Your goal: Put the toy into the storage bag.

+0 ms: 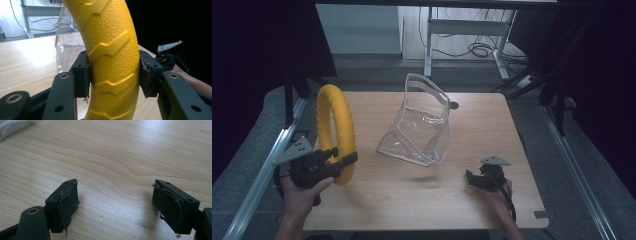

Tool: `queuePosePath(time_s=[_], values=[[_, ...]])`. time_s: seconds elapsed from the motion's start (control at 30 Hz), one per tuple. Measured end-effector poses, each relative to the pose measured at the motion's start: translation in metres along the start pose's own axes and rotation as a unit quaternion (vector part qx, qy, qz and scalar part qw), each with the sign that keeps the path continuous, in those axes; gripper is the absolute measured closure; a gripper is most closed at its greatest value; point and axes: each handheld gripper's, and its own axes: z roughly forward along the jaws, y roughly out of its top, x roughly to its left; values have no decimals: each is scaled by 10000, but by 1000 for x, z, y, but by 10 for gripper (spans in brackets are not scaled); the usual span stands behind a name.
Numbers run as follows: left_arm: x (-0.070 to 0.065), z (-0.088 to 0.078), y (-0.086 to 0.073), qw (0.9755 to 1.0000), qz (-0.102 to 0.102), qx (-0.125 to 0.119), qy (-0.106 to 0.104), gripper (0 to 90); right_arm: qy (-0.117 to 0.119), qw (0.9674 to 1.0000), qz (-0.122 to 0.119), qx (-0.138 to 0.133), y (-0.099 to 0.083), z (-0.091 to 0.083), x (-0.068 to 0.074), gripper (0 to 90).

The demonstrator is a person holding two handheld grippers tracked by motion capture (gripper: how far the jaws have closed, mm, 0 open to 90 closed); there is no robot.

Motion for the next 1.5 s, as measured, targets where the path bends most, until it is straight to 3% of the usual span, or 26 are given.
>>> queuePosePath(time_s=[0.17,1.5], values=[[-4,6,6,9998,-31,-109,-182,508,-3,10000,-4,-3,0,0,0,209],[-20,32,41,9966,39,-660,-496,508,-15,10000,10,17,1,0,0,211]])
